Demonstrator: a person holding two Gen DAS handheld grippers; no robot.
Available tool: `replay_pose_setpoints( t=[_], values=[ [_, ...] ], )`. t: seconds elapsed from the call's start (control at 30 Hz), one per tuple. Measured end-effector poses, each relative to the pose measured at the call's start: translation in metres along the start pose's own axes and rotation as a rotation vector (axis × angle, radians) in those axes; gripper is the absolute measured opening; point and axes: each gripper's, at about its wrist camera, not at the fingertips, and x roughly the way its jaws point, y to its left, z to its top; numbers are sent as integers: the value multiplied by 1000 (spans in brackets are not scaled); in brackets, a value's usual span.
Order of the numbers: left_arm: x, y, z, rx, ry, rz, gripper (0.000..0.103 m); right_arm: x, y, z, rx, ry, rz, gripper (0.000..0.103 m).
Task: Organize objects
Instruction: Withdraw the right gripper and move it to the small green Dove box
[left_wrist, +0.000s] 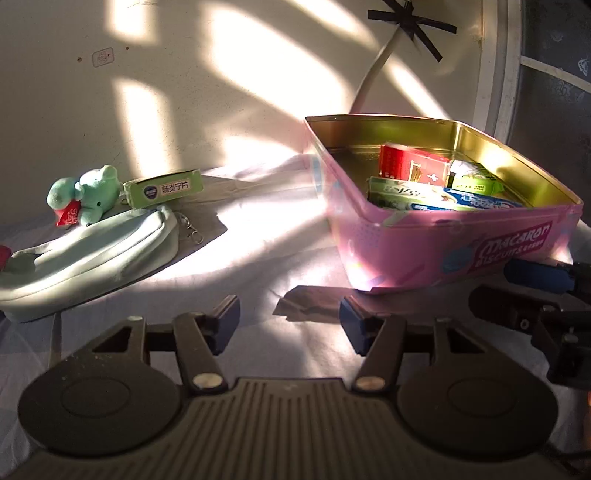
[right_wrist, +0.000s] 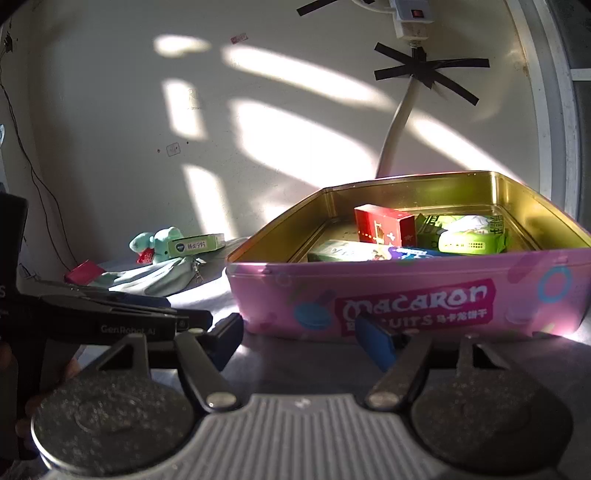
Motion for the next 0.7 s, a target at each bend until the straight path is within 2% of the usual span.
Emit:
replay_pose_setpoints(
  t=[0.13,0.27,0.4,0.57,0.6,0.67,0.7],
  values=[
    [2,34,-15,-59,37,38,62,13,27,-5,-59,49,42,59],
    [-3,65,-25,-88,16,95,68,27,50,-6,-105,91,85,58],
    [-7,103,-28,-146,7,150,69,44,73,-5,-142,140,129,57],
    [-7,151,-29,-247,-12,275,69,72,100,12,-197,168,161,58],
    [-6,158,-31,-275,-19,292,70,81,107,20,-198,153,162,60],
    [-10,169,-31,-348,-48,257,70,99,115,37,-178,115,154,73],
    [-10,170,-32,-352,-48,257,70,108,118,46,-168,102,154,81]
  ],
)
